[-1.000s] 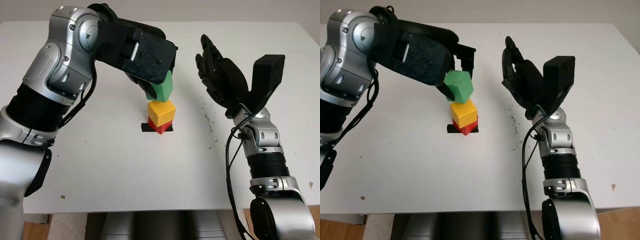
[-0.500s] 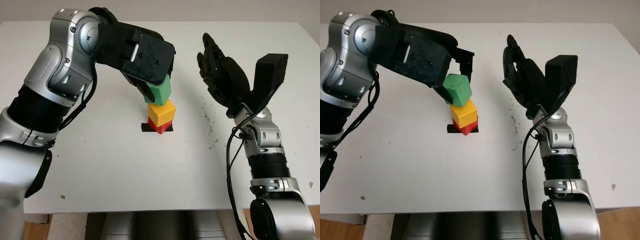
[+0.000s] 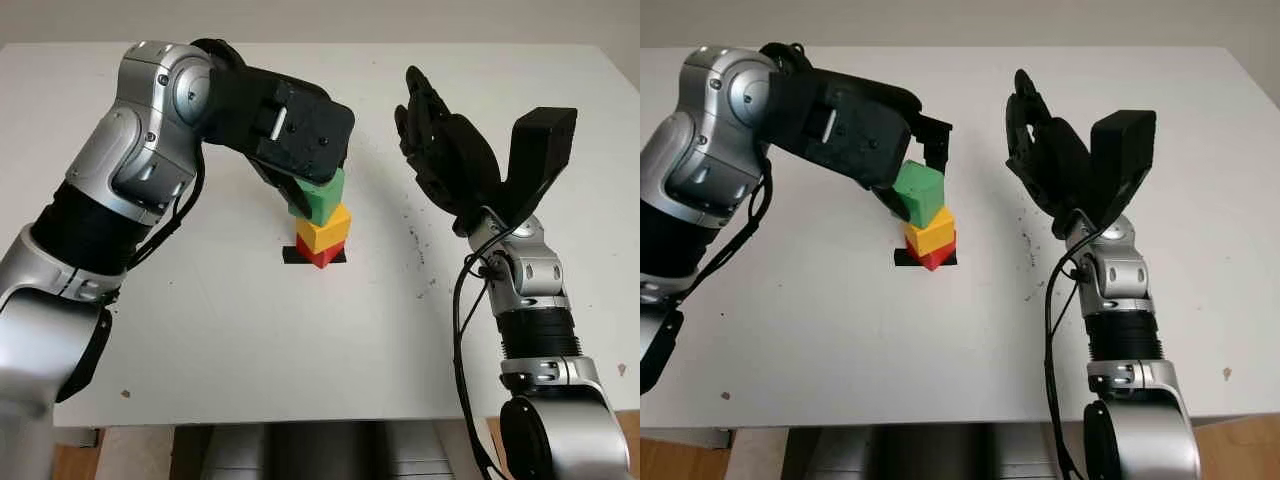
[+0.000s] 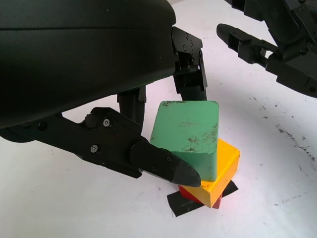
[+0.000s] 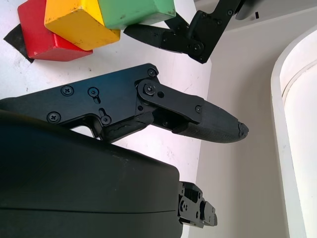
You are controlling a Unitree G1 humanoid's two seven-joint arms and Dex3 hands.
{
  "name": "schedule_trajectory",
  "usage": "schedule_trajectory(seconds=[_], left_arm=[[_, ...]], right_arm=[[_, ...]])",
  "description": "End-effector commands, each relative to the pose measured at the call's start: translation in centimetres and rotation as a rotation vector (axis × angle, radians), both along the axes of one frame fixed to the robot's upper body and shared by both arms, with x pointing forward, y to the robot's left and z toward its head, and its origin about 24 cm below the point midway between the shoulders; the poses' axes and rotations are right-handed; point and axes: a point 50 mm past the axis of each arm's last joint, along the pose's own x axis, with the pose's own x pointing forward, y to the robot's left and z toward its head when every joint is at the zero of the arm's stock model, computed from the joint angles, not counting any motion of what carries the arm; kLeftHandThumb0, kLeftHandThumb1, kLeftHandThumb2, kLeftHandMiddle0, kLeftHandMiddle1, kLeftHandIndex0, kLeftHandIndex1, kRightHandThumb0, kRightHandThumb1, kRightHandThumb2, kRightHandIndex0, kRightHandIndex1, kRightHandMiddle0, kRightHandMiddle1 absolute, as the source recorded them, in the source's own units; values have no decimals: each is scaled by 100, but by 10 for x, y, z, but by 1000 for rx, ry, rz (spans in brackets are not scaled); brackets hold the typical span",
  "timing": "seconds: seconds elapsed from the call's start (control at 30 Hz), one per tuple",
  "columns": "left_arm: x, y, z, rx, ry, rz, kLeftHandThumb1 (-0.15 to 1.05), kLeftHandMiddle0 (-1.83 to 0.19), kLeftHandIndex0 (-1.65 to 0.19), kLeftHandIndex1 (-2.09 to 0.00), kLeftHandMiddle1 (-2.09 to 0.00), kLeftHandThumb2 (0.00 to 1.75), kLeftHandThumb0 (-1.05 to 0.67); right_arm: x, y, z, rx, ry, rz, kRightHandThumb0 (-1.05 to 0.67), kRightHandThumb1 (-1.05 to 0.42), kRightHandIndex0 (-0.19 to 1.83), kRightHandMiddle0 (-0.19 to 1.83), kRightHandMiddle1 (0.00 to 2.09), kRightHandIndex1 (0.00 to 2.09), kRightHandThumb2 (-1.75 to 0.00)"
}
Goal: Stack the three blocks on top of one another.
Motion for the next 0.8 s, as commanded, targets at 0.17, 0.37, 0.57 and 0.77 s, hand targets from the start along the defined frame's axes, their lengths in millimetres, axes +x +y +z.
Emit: schedule_trajectory(seconds=[0.17,0.37,0.57,0.77], left_arm=[[4,-2,-9,-34,3,-16,105,-24,-37,-154,-153,8,-40],[2,-4,-5,-48,8,3,103,2,-17,-141,-94,6,-53],[-1,-4,-3,-56,37,7,95,-13,-3,-45,-9,5,-67],[-5,-1,0,-77,127,10,87,9,9,-11,-1,4,-73]], right_arm=[[-1,-1,1,11,-14,-7,-75,-105,-19,-19,0,0,-73],[-1,-1,1,10,-14,-3,-75,-105,-19,-19,0,0,-73],[-1,0,1,14,-11,-1,-74,-105,-19,-19,0,0,-73],[1,-1,1,3,-12,-7,-73,-105,-19,-19,0,0,-72]])
